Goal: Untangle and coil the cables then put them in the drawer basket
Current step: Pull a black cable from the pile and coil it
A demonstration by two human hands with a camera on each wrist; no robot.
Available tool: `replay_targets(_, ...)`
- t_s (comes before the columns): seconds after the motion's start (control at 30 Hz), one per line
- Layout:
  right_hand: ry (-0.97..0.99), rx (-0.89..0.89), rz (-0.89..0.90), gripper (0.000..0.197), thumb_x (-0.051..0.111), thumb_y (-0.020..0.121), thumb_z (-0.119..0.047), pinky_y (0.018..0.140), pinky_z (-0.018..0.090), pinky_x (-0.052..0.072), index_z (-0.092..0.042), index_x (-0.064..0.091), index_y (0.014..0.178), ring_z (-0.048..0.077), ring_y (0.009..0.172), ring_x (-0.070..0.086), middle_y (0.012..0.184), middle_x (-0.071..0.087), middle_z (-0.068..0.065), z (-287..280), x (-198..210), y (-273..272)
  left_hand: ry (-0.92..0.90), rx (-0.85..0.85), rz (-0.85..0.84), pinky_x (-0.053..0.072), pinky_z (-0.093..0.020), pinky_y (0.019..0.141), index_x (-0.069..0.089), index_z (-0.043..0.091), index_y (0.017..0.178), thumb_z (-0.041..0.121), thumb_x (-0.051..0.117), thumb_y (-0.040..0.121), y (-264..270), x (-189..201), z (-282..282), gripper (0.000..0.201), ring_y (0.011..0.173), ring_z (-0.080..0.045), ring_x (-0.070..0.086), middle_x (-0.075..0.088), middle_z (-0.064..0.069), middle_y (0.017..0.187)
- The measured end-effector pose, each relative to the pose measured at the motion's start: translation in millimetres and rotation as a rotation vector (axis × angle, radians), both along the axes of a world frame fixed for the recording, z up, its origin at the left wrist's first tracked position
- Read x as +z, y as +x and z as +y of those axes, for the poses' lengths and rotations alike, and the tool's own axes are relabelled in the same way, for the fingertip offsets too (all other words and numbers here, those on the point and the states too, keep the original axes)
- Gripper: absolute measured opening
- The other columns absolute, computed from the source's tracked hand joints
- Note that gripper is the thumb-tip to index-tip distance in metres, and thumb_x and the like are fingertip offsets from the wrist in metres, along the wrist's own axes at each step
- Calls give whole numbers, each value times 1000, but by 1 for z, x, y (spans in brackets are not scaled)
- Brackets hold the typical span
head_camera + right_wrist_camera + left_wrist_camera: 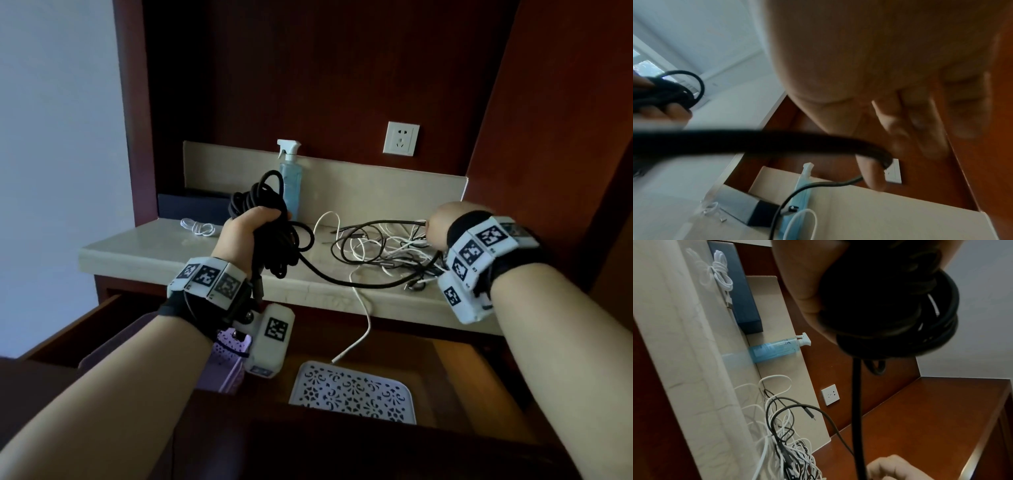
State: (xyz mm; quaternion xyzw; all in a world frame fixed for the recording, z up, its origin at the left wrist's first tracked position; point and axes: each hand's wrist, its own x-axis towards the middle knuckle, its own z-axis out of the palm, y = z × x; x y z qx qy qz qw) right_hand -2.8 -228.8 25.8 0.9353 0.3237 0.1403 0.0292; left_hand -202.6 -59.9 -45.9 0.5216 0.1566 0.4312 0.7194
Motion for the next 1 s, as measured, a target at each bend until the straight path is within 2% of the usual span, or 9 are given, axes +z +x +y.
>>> replay_targets(0.1, 45, 115, -151, 26, 44, 94, -32, 97, 37, 31, -26, 57, 116, 27, 119, 36, 125, 41, 7, -4, -13, -28, -18, -19, -19, 45, -39, 85, 72, 5, 82, 15, 55, 86, -5, -1, -8, 20, 83, -25, 62, 69, -8, 85)
replay_targets(0.23, 238, 484, 373, 54, 29, 85, -64, 92, 35, 41, -28, 64, 105, 20, 94, 58, 104, 65, -4, -3, -37, -86, -19, -43, -78, 47, -23, 59, 71, 6, 81, 18, 52, 88, -17, -1, -6, 23, 73, -22, 61, 65, -9, 80)
replay_targets(0.3, 221, 539, 410, 61, 30, 76, -72, 88, 31, 43, -29, 66, 101, 14, 92, 58, 99, 66, -12, 0, -56, -104, -39, -41, -131, 44, -25, 56, 73, 8, 69, 18, 50, 90, -26, 0, 1, 32, 65, -20, 60, 65, -9, 71)
replay_targets(0.43, 278, 522, 467, 22, 46, 92, -44, 65, 17, 39, -36, 64, 84, 3, 71, 55, 74, 62, -13, -1, -83, -120, -114, -17, -205, 44, -22, 48, 63, 4, 74, 18, 48, 92, -46, -1, 27, 28, 49, -17, 58, 61, -5, 58)
replay_targets(0.53, 460, 589, 412, 12, 54, 90, -33, 69, 13, 36, -37, 65, 92, -2, 79, 54, 83, 59, -20, 0, -88, -126, -116, 42, -161, 45, -24, 51, 64, 5, 82, 24, 55, 88, -57, -6, 56, 21, 58, -20, 59, 62, -7, 67)
replay_targets(0.63, 559, 710, 92, 15, 65, 85, -27, 68, 22, 32, -29, 72, 98, -7, 70, 45, 68, 50, -23, 13, -86, -136, -78, 62, -72, 44, -29, 54, 68, 5, 89, 34, 68, 72, -61, -15, 69, 35, 66, -28, 59, 63, -13, 79)
replay_targets(0.7, 589, 812, -9, 20, 59, 83, -37, 63, 23, 28, -27, 74, 93, -1, 61, 41, 59, 42, -19, 20, -81, -144, -52, 85, -34, 47, -29, 57, 68, 2, 95, 32, 75, 69, -60, -21, 70, 39, 65, -25, 62, 65, -12, 81)
replay_targets(0.83, 583, 967, 39, 33, 45, 82, -45, 61, 15, 31, -29, 72, 92, -2, 66, 41, 60, 39, -15, 34, -63, -159, 140, -10, 81, 46, -22, 48, 65, 2, 95, 25, 74, 69, -52, -26, 57, 36, 54, -15, 60, 62, -6, 71)
replay_targets(1.0, 630, 1002, 86, 15, 60, 87, -28, 60, 14, 32, -24, 72, 95, -5, 64, 43, 65, 42, -17, 57, -37, -150, 201, -285, 76, 52, -27, 59, 65, 5, 96, 29, 72, 71, -47, -32, 39, 35, 70, -19, 64, 68, -4, 78)
